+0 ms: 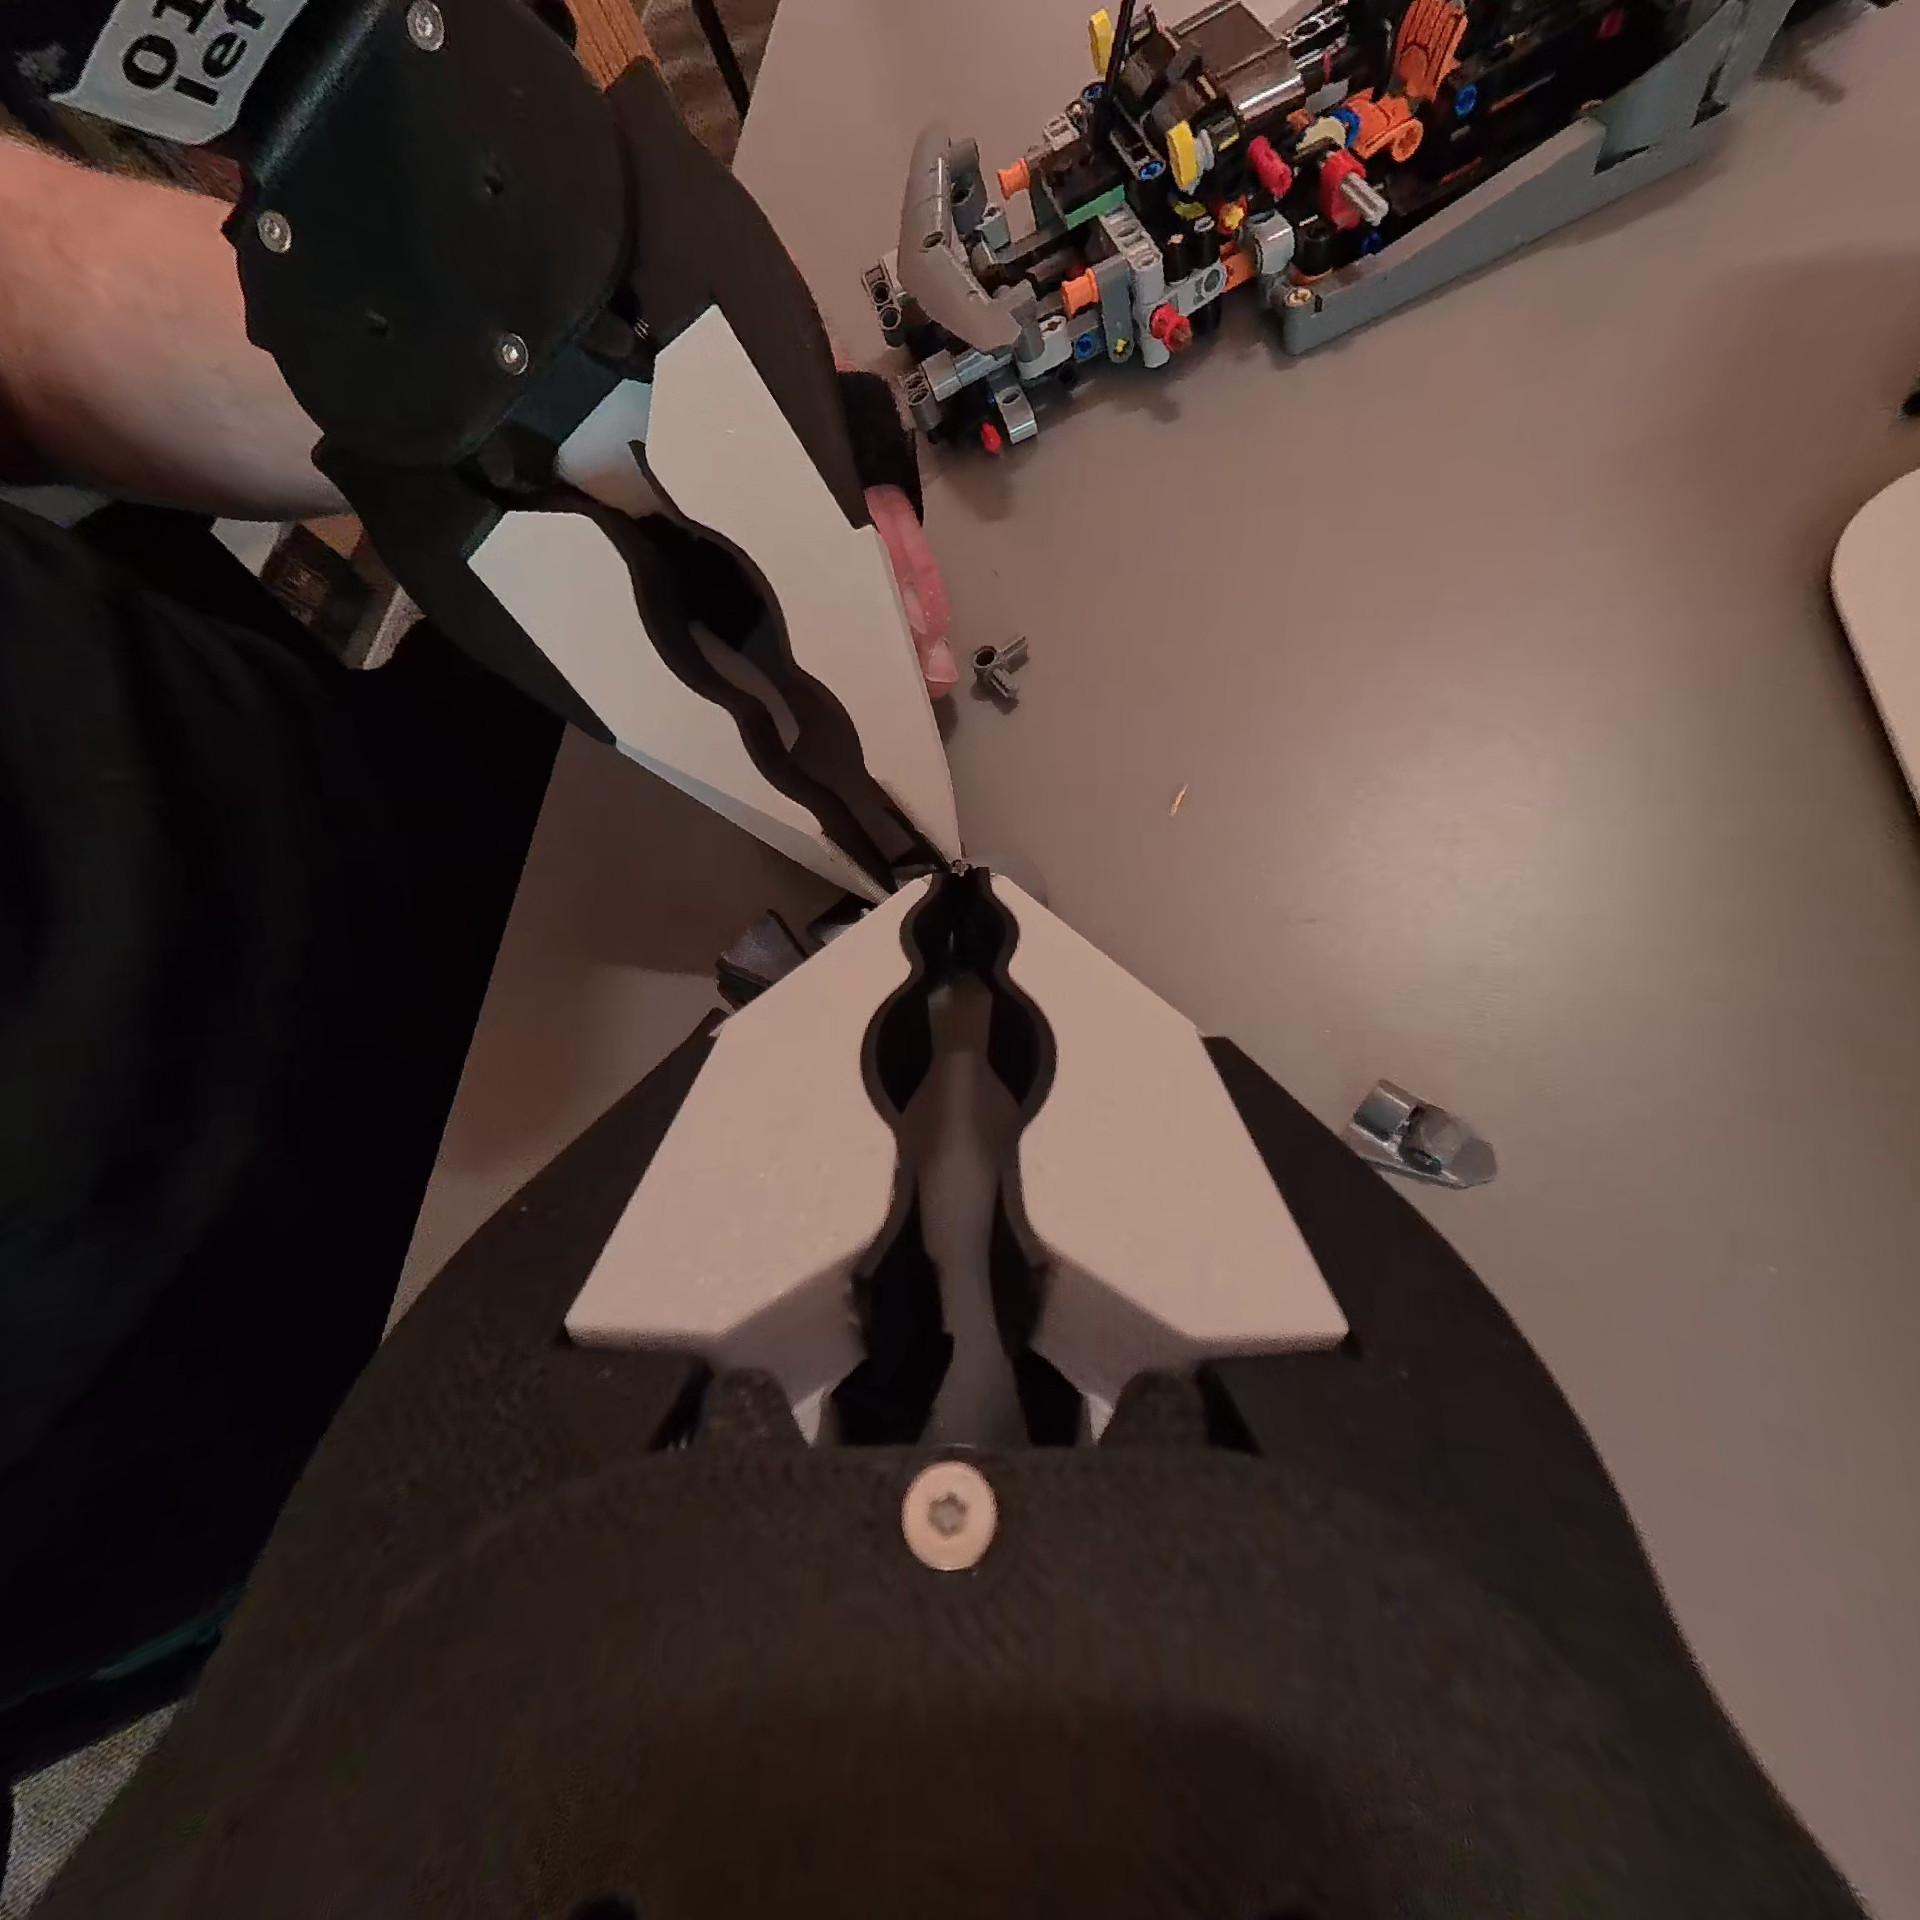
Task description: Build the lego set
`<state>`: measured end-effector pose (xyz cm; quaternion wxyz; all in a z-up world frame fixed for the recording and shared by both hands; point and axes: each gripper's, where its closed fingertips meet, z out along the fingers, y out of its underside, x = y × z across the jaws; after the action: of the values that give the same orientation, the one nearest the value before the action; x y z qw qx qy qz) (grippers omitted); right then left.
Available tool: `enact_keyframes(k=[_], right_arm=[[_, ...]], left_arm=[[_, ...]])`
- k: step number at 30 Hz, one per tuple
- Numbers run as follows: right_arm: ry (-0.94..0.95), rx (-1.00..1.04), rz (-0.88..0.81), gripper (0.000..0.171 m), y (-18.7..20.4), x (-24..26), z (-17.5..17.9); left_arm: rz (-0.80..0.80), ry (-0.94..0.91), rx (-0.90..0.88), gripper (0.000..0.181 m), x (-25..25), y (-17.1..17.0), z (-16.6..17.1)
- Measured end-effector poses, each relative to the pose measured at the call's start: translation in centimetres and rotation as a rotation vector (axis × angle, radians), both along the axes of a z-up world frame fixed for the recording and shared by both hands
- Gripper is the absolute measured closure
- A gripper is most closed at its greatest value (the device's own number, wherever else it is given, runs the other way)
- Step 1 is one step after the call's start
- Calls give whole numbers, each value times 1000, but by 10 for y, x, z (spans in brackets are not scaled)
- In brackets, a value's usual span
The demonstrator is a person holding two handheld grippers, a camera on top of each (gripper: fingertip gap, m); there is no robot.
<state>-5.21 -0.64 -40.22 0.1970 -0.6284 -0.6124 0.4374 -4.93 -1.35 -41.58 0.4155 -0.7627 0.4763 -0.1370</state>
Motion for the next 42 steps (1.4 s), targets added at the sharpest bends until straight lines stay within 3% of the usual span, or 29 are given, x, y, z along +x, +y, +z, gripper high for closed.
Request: enact_keyframes(k=[10, 23, 26, 28, 33, 42], right_arm=[[39, 201, 92, 168, -5, 2, -2], [48, 304, 124, 169, -7, 3, -4], [50, 257, 107, 169, -5, 3, -2], [44, 217, 89, 159, -1, 4, -1], [93, 170, 101, 160, 0, 5, 11], [58, 219, 175, 168, -5, 9, 2]], left_arm=[[-2, 7, 4, 174, 0, 0, -1], [-1, 10, 11, 174, 1, 0, -1], [2, 14, 14, 174, 0, 0, -1], [-1, 15, 13, 174, 0, 0, -1], [-2, 14, 12, 174, 1, 0, -1], [-7, 14, 10, 174, 1, 0, -1]])
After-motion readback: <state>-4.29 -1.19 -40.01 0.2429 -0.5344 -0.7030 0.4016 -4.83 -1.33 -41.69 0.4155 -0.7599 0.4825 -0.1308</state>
